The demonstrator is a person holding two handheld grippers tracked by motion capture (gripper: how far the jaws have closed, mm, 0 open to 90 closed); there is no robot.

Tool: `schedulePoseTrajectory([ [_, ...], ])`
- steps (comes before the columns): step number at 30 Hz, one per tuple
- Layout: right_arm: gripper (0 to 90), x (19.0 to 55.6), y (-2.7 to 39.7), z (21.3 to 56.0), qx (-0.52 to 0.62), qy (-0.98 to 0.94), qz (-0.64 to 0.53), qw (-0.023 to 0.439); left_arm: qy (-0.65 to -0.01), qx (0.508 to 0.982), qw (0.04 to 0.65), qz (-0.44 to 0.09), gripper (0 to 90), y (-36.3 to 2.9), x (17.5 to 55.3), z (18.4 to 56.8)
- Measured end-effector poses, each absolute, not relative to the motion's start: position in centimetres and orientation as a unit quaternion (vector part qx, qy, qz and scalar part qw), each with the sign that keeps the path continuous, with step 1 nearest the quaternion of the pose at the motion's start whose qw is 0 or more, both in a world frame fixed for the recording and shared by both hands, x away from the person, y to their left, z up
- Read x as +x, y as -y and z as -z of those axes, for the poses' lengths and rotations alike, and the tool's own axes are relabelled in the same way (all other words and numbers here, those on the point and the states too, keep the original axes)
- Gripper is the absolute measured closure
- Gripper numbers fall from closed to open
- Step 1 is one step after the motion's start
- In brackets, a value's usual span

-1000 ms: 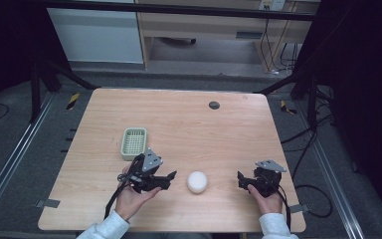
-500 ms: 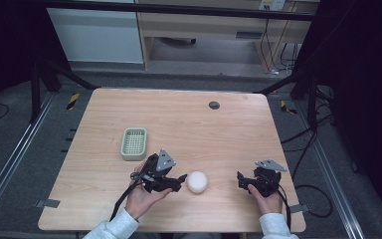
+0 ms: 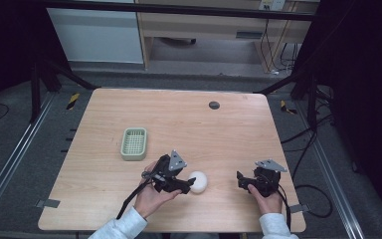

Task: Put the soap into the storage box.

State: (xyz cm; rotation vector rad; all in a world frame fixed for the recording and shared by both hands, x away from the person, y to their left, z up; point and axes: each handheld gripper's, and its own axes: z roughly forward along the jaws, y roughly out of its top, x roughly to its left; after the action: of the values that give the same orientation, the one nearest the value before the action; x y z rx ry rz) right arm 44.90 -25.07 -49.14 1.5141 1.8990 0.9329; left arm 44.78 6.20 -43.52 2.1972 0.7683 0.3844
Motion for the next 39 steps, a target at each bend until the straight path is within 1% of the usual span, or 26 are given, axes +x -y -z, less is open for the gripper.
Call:
schedulePoseTrajectory([
  [18, 4.6, 44.8, 25.3, 49.1, 0.561, -0.702, -0.348, 0.268, -0.29, 0.883, 0.347, -0.128, 18.8, -3.8, 45.4, 44.7],
  [31, 4.6, 44.9, 25.1, 49.0, 0.561, -0.702, -0.346, 0.269, -0.283, 0.896, 0.318, -0.125, 17.7, -2.2, 45.7, 46.1],
  [39, 4.5, 44.9, 25.2, 49.0, 0.558, -0.704, -0.346, 0.27, -0.282, 0.9, 0.311, -0.118, 17.8, -1.5, 46.1, 46.6],
])
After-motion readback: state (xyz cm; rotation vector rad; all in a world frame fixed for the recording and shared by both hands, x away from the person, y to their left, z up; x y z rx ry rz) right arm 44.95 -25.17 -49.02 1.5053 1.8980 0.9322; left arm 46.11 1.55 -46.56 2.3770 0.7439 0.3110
